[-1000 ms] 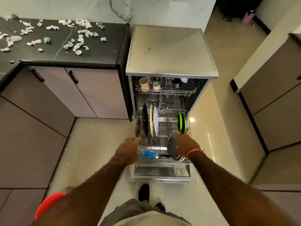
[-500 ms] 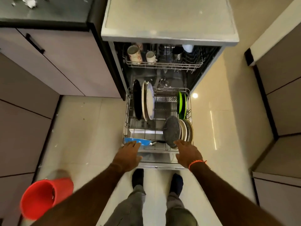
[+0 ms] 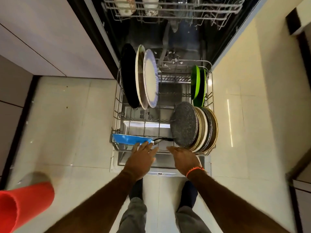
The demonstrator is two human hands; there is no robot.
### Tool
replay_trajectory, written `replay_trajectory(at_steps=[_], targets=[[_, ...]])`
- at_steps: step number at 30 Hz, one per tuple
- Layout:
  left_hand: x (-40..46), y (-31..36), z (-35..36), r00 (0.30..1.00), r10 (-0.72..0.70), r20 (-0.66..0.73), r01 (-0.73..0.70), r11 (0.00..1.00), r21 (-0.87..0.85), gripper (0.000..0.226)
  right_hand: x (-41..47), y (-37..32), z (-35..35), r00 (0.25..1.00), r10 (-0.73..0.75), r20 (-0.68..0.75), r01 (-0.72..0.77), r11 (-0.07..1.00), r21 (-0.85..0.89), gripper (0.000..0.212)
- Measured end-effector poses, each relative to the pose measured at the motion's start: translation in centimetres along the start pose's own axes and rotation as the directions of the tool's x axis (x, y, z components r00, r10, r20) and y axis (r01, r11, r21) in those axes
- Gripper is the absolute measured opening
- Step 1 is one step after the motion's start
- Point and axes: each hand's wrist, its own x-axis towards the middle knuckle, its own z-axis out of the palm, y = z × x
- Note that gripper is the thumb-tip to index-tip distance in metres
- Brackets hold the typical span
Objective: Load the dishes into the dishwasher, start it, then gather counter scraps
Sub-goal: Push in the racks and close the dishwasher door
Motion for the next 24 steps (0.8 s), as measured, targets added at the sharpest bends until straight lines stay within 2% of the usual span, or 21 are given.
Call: replay_trajectory(at_steps=[4,7,12,18,24], targets=[[1.2,0.2,1.3,0.999,-0.037,-0.010,0.038,0.997,0.071,0.062,0.5,0.6,0.8,0.997,-0.064,-0.050,0.061,0.997,-0.047,0.051],[2.1,-0.2,1.1,1.000,-0.001,-0.018,0.004,0.991,0.133,0.067,0.9,1.3,0.5,0.994,-0.099,-0.036,0.095,0.989,-0.111,0.053],[4.9,-1.9,-0.2,0.991,0.046,-0.122,-0.024,0.984,0.176,0.065,3.4,2.3,-1.1,0.990,-0.129,-0.064,0.117,0.978,-0.170,0.048],[11.1,-4.5,-3.7,0.976,0.030,-0.216,0.019,0.975,0.222,0.054,9.4,4.2,-4.8,0.985,-0.113,-0.128,0.089,0.979,-0.182,0.051],[16.9,-7.7,-6.7,0.960,0.080,-0.268,-0.010,0.967,0.255,0.055,14.7,6.6,-8.2,0.965,-0.168,-0.201,0.115,0.961,-0.251,0.063]])
